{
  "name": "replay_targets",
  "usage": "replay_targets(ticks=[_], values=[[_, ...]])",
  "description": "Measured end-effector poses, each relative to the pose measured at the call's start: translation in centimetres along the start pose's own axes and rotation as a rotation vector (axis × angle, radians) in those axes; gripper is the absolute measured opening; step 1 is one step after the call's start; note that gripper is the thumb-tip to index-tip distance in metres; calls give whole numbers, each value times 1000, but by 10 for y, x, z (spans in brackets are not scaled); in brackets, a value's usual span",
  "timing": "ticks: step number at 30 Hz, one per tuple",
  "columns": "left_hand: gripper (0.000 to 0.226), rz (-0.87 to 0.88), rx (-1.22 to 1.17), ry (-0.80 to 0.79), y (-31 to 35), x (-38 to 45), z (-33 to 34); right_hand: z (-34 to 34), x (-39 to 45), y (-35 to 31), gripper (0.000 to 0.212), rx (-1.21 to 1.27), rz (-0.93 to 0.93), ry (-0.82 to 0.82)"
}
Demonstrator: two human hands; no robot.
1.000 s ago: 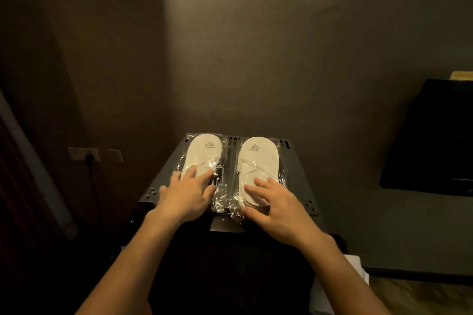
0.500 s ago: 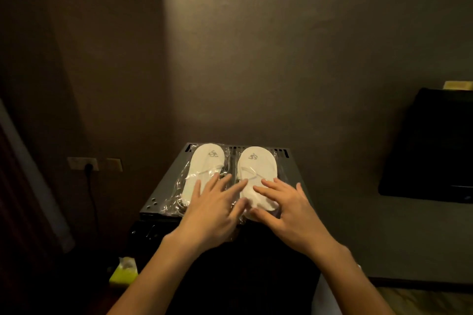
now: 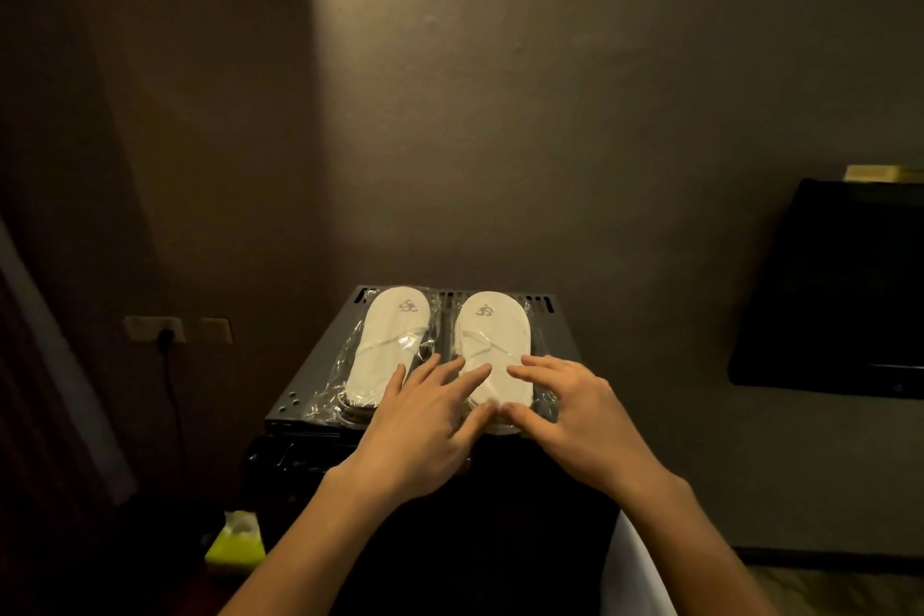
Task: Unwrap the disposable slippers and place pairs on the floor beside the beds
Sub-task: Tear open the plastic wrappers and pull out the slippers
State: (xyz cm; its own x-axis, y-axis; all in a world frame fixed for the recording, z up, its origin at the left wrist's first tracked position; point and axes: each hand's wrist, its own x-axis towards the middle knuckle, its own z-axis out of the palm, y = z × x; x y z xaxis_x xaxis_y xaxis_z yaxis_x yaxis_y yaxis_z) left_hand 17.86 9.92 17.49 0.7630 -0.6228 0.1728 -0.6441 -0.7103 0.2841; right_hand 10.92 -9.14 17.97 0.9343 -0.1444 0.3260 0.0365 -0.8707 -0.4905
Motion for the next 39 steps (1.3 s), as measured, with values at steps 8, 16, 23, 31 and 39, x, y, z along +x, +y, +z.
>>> replay_targets(ticks=[8, 16, 23, 31, 39], values=[[73, 54, -15, 19, 0, 3, 5, 0, -2, 4, 51, -13, 16, -15], [37, 80, -97, 90, 11, 16, 1, -2, 1, 13, 29, -43, 63, -28], [36, 131, -14, 40, 7, 23, 8, 7, 2, 19, 28, -84, 123, -80], [39, 129, -27, -27, 7, 32, 2, 1, -17, 7, 14, -88, 22, 45], [25, 136, -40, -54, 3, 48, -3, -2, -57, 10, 23, -198, -150, -62]])
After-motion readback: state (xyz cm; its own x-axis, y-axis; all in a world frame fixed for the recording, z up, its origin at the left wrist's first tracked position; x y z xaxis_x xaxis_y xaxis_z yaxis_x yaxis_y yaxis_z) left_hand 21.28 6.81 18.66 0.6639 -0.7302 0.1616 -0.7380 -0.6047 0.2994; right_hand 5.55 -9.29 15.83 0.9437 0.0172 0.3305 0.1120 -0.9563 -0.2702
